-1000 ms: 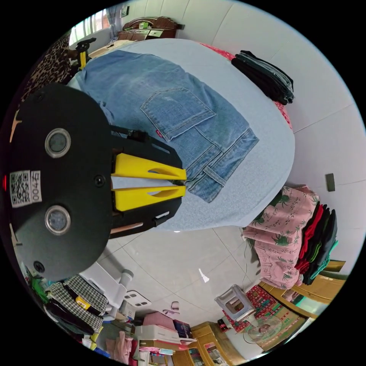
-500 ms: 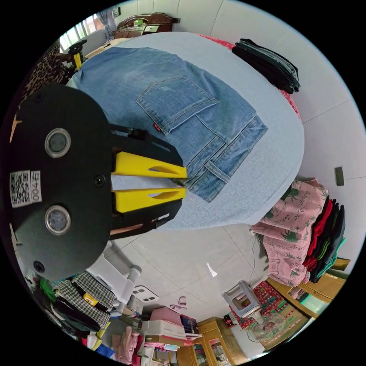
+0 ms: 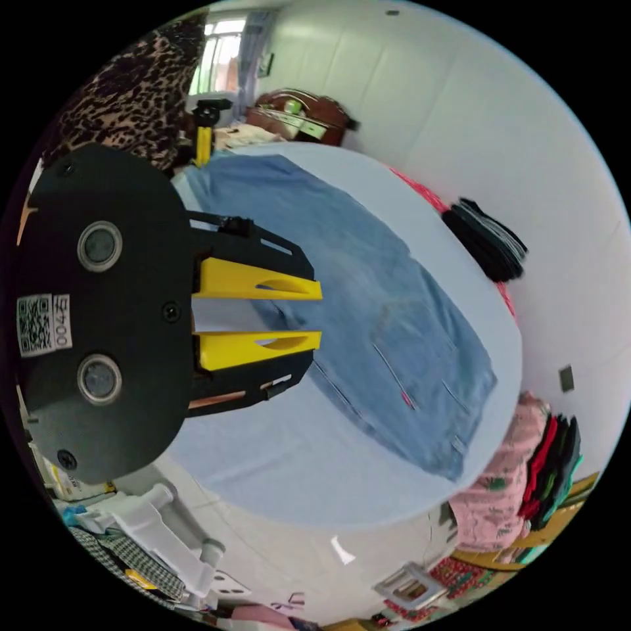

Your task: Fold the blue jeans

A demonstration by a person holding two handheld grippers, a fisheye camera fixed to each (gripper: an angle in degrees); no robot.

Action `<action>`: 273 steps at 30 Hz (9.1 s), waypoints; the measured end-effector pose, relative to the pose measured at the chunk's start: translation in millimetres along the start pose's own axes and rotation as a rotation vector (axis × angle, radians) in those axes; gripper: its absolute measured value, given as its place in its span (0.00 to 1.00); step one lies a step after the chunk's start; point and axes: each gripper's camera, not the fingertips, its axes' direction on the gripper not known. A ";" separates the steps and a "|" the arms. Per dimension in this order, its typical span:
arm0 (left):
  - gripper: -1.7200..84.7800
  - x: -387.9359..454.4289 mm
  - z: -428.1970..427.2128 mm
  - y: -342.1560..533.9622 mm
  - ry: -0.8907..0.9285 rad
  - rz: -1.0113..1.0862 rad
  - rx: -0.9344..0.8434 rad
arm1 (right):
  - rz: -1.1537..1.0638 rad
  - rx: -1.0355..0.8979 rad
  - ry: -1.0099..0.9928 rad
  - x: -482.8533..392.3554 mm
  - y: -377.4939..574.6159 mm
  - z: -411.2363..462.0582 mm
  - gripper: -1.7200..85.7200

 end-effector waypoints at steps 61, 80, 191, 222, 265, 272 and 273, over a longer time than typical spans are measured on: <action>0.05 -272.6 -77.9 124.8 0.570 0.377 0.096 | 0.549 0.101 -0.243 -440.0 550.7 263.1 0.03; 0.05 -335.7 -54.4 143.5 0.559 0.285 0.032 | 0.610 0.146 -0.229 -455.3 642.6 311.4 0.04; 0.06 -266.0 -90.6 119.0 0.377 0.191 0.087 | 0.159 -0.104 0.171 -325.7 302.0 244.7 0.18; 0.03 -88.9 -77.8 -22.0 0.032 0.417 -0.114 | 0.152 0.088 0.238 -300.9 261.4 275.4 0.15; 0.13 -215.7 -218.9 -446.8 0.633 0.159 0.133 | 0.387 0.304 0.590 -302.3 239.5 338.8 0.18; 0.05 -162.8 -264.8 -433.5 0.604 0.341 0.356 | 0.388 0.305 0.590 -301.7 244.9 341.7 0.18; 0.05 -154.0 -267.0 -431.5 0.588 0.363 0.365 | 0.388 0.304 0.591 -301.6 245.8 342.3 0.18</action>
